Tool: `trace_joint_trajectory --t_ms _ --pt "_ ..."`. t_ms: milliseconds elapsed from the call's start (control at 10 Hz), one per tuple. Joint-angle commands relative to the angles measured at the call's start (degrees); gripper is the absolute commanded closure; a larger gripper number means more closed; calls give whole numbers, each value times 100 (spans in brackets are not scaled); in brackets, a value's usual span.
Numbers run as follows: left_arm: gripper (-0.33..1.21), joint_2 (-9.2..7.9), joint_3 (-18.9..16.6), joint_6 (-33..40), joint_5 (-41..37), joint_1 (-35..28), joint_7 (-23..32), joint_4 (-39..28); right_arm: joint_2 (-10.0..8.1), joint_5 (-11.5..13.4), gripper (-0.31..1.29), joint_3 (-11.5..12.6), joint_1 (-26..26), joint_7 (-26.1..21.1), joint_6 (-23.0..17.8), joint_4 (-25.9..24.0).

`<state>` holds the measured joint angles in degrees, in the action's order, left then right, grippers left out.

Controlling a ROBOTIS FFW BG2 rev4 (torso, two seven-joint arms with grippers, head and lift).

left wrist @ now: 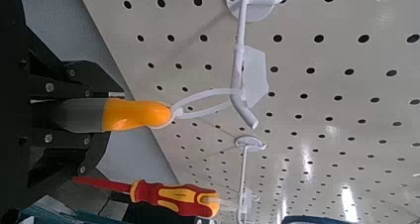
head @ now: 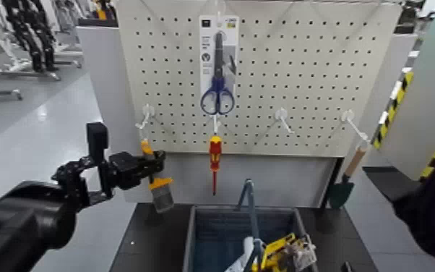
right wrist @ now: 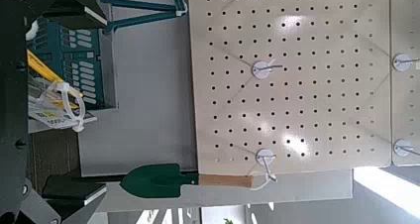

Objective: Put the yellow paint brush into the crate.

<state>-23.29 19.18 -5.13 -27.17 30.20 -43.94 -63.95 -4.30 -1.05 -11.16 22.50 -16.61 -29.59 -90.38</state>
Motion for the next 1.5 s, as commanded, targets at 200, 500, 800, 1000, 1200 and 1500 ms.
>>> trace_joint_trajectory --t_ms 200,500,800,1000,1200,1500 --pt "113 79 -371 -305 28 -445 44 -829 0 -9 14 0 0 0 -3 3" --pt "113 237 -837 -525 116 -920 131 -1585 0 -9 14 0 0 0 -3 11" --pt "113 369 -1048 -815 107 -1210 228 -2332 0 -9 15 9 9 0 -3 11" --pt "113 404 -995 -876 -183 -1254 290 -2455 9 -9 16 9 9 0 -3 11" --pt "113 466 -916 -911 -543 -1333 334 -2420 9 -9 17 9 9 -9 -12 11" --pt "113 580 -749 -902 -1124 -1456 378 -2262 17 -18 17 9 9 0 -20 11"
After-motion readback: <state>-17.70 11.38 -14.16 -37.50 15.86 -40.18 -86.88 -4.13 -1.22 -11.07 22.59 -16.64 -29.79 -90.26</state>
